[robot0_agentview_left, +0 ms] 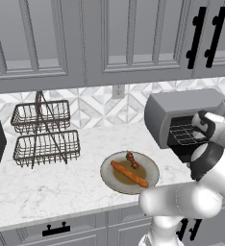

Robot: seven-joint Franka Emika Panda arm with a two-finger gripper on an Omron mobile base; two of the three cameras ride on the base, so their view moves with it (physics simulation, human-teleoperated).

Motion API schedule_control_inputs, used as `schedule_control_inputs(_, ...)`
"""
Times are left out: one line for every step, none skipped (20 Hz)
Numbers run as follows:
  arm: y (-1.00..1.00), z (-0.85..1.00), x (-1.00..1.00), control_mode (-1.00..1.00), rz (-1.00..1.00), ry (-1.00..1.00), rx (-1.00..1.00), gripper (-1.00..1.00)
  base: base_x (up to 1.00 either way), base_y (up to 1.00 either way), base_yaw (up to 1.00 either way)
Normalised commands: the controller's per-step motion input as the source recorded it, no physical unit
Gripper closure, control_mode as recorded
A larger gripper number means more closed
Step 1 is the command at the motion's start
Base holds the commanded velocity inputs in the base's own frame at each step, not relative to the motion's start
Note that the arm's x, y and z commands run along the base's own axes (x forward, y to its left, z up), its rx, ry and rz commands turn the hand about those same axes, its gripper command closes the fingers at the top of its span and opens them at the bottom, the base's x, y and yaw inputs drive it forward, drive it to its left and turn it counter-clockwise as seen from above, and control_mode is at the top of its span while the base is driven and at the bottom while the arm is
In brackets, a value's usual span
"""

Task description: Pick up the kebab skewer and baguette bread, and place them inside the toaster oven. Close the toaster oven door and start by setting the timer.

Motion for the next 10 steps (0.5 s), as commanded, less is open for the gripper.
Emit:
schedule_control_inputs(0.01, -0.83, -0.84, -1.00, 0.00, 0.14, -0.02, -1.00, 0.00, 0.00, 0.00)
schedule_control_inputs(0.00, -0.60, -0.68, -1.00, 0.00, 0.11, -0.01, -1.00, 0.00, 0.00, 0.00)
schedule_control_inputs(0.00, -0.56, -0.65, -1.00, 0.00, 0.09, 0.00, -1.00, 0.00, 0.00, 0.00)
schedule_control_inputs(0.01, -0.53, -0.63, -1.00, 0.00, 0.09, 0.00, -1.00, 0.00, 0.00, 0.00)
schedule_control_inputs(0.06, -0.53, -0.64, -1.00, 0.00, 0.08, 0.00, -1.00, 0.00, 0.00, 0.00)
schedule_control_inputs(0.06, -0.54, -0.68, -1.00, 0.00, 0.09, 0.00, -1.00, 0.00, 0.00, 0.00)
schedule_control_inputs(0.06, -0.48, -0.62, -1.00, 0.00, 0.08, 0.00, -1.00, 0.00, 0.00, 0.00)
schedule_control_inputs(0.04, -0.19, -0.41, -1.00, 0.00, 0.03, 0.00, -1.00, 0.00, 0.00, 0.00)
schedule_control_inputs(0.00, 0.00, -0.15, -1.00, 0.00, 0.00, 0.00, -1.00, 0.00, 0.00, 0.00)
schedule_control_inputs(0.00, 0.00, -0.05, -1.00, 0.00, 0.00, 0.00, -1.00, 0.00, 0.00, 0.00)
